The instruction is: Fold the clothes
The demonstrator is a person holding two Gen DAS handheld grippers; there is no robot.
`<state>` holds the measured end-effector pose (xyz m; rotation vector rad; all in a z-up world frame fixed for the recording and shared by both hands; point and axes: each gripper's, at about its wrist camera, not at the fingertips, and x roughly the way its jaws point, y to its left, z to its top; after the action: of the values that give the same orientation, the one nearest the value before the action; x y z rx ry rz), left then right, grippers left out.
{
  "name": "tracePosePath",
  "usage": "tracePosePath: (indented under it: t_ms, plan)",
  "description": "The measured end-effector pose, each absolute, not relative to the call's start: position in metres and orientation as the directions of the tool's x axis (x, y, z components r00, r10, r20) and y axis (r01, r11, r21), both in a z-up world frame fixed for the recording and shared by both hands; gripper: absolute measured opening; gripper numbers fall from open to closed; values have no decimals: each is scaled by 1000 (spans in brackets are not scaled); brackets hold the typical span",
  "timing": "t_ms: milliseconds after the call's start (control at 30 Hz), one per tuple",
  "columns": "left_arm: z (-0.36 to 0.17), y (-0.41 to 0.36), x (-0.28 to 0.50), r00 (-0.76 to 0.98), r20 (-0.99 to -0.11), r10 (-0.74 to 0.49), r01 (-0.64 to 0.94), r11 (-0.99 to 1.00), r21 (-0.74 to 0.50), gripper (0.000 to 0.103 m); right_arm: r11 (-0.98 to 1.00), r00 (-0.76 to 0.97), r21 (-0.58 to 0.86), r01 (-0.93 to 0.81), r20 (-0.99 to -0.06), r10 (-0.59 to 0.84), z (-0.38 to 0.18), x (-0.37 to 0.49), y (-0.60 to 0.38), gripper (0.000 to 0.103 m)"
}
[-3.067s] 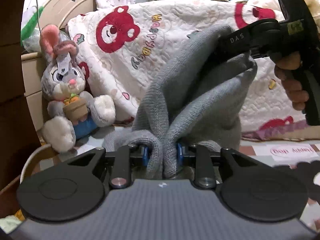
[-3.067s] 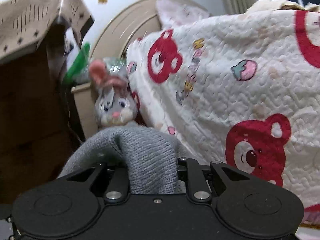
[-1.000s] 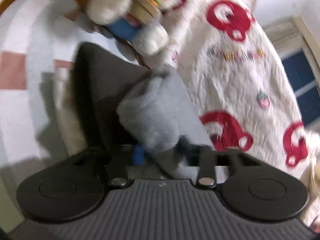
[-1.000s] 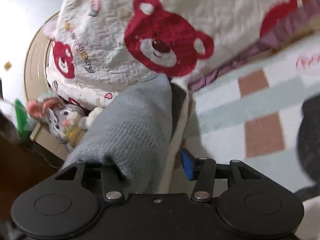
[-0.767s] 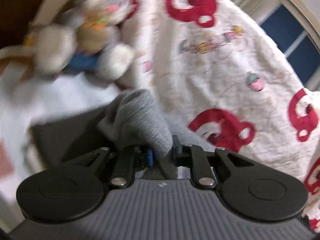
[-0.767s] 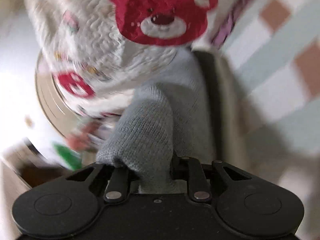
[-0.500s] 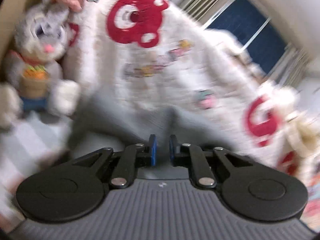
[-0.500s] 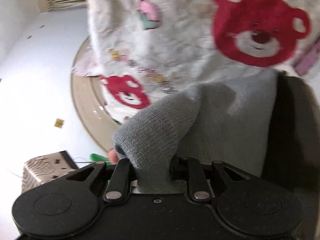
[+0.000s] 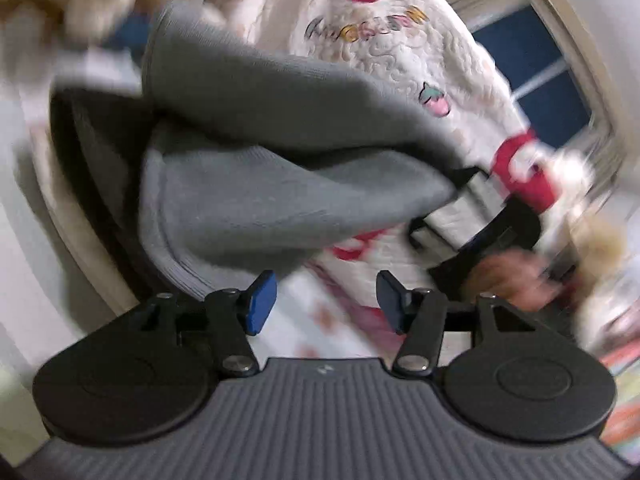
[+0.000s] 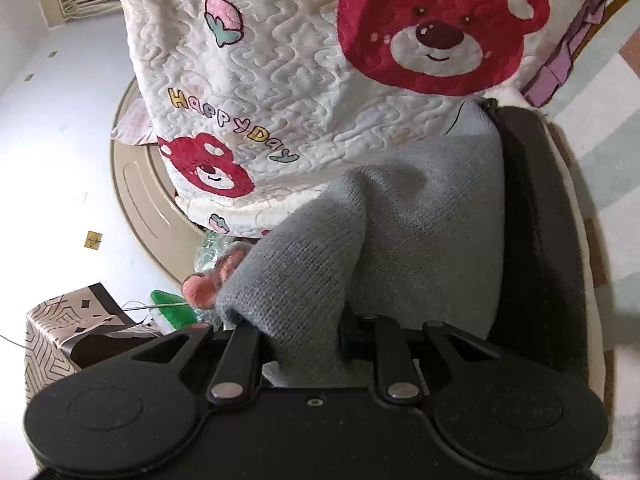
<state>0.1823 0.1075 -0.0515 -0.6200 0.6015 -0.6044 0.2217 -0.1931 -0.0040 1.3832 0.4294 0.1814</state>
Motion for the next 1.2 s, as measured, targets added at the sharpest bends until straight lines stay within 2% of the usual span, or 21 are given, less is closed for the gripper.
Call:
tracePosePath:
  t_ms: [100, 133, 233, 300, 367, 467, 533, 567, 667, 800, 900, 967, 1067, 1100, 1133, 1167, 1200]
  plan:
    - [-45, 80, 172, 770, -340, -540, 435, 834, -339, 65, 337, 879, 931, 139, -273, 391, 7, 216, -194, 22]
    - [-48, 74, 170, 780, -342, -523, 451, 850, -272, 65, 377, 869, 914, 148, -302, 392, 6, 210, -197, 22]
    - [-63, 63, 166, 812, -350, -467, 453, 882, -127, 65, 469, 835, 864, 184, -389, 389, -5, 188, -207, 23]
    - [-74, 64, 167, 833, -366, -414, 410, 907, -95, 65, 577, 816, 797, 180, -449, 365, -8, 180, -212, 24]
    - [-80, 65, 172, 841, -380, -385, 389, 919, -71, 65, 764, 799, 631, 135, -525, 292, -1, 175, -205, 33]
    - [-85, 66, 176, 858, -371, -356, 368, 929, -40, 65, 970, 831, 242, -11, -537, 143, 11, 158, -172, 41]
    - [-87, 69, 178, 861, -366, -353, 358, 932, -56, 65, 998, 849, 34, -59, -524, 69, 11, 149, -154, 53]
    - [-88, 71, 179, 860, -363, -360, 359, 931, -71, 65, 995, 859, -68, -71, -512, 26, 9, 145, -145, 55]
    - [-92, 75, 180, 853, -360, -378, 363, 925, -111, 65, 916, 891, -385, -113, -448, -79, 5, 136, -112, 55]
    - [-94, 88, 190, 822, -359, -442, 382, 895, -229, 65, 699, 891, -643, -312, -454, -20, 16, 144, -71, 55]
    - [-98, 105, 195, 771, -349, -532, 405, 834, -376, 65, 451, 825, -735, -506, -565, 4, 20, 165, -41, 56]
    - [-102, 116, 200, 732, -331, -596, 414, 775, -478, 65, 298, 763, -730, -615, -646, -5, 22, 183, -26, 55]
    - [-111, 138, 211, 683, -248, -687, 393, 632, -668, 65, 217, 703, -693, -688, -710, -35, 23, 214, -8, 55]
    - [-115, 143, 214, 675, -214, -706, 382, 583, -717, 65, 246, 690, -676, -694, -722, -38, 22, 226, -7, 55]
    - [-118, 149, 217, 668, -179, -723, 371, 531, -762, 66, 288, 679, -658, -696, -733, -37, 21, 238, -8, 50]
    - [-121, 153, 218, 667, -154, -729, 362, 498, -788, 66, 329, 667, -639, -695, -744, -35, 19, 251, -9, 35]
    - [-123, 154, 218, 675, -147, -723, 357, 494, -793, 66, 369, 655, -618, -694, -755, -32, 18, 263, -10, 15]
